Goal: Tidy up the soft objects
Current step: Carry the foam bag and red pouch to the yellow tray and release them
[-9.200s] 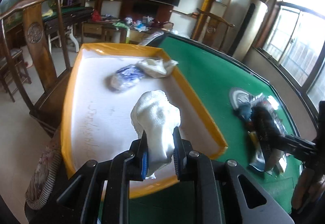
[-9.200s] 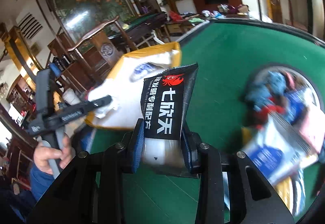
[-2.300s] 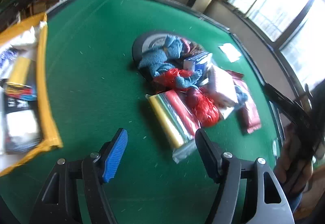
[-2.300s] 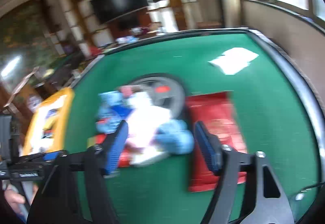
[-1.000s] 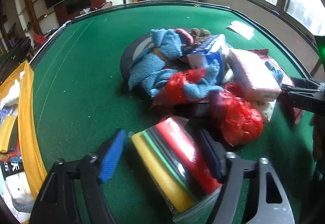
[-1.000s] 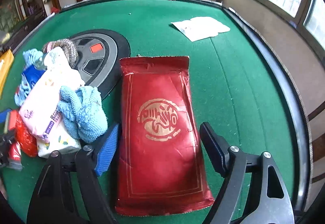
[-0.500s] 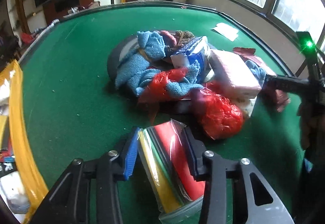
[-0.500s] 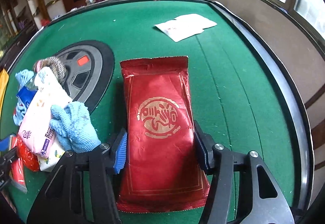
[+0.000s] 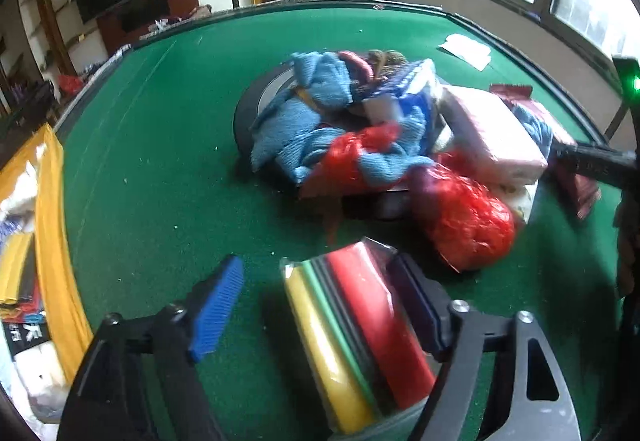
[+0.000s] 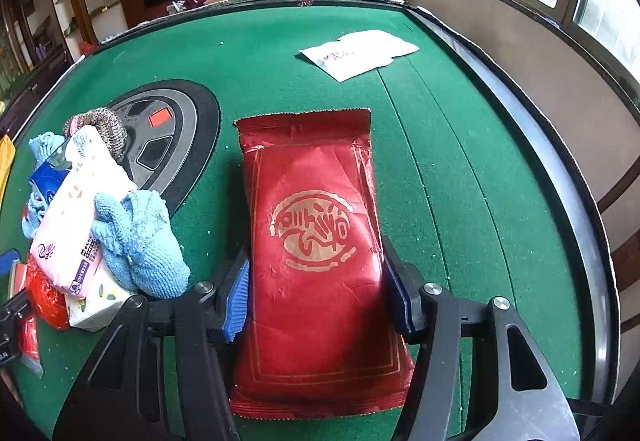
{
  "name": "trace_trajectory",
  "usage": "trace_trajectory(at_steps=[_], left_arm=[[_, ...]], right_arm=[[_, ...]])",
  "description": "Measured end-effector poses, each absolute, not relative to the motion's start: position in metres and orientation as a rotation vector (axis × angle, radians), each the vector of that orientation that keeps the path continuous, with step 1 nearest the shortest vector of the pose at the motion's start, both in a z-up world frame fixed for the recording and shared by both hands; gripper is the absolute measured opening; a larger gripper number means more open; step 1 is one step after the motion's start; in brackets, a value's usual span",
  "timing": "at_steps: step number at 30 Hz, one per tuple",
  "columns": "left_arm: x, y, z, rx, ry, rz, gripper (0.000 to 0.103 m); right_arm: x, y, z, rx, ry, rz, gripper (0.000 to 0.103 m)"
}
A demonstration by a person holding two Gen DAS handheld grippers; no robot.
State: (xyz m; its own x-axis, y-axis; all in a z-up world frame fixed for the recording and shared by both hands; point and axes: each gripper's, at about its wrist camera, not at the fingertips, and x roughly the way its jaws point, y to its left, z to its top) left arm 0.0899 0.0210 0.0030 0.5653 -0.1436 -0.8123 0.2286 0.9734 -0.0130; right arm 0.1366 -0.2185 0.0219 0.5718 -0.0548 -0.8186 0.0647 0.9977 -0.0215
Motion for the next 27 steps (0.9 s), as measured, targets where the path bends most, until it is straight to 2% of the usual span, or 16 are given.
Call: trace_trajectory(at_steps=[2, 5, 11, 20, 27], left_arm=[[0.089, 0.021, 0.003, 0.107, 0.939, -0.224, 0.076], [0.085, 0.017, 0.007, 0.118, 0.922, -0.26, 0.043], [0.087, 0.024, 0.009, 0.051, 0.934, -0.289, 0.042], [0.084, 0.037, 0.026, -0.02, 0.87, -0.289, 0.042], [0.082, 0.06, 0.05, -0.092, 0.796, -0.274, 0.042]], right_arm=[[0.138, -0.217, 0.021, 0.004, 0.959, -0.075, 0.058], [0.136, -0.217, 0.021, 0.002, 0.952, -0.076, 0.058], [0.129, -0.227, 0.026, 0.091, 0.933, -0.065, 0.053], [0.103, -0.236, 0.048, 0.198, 0.797, -0.122, 0.052], [0.049, -0.195, 0.072, 0.251, 0.678, -0.022, 0.053]])
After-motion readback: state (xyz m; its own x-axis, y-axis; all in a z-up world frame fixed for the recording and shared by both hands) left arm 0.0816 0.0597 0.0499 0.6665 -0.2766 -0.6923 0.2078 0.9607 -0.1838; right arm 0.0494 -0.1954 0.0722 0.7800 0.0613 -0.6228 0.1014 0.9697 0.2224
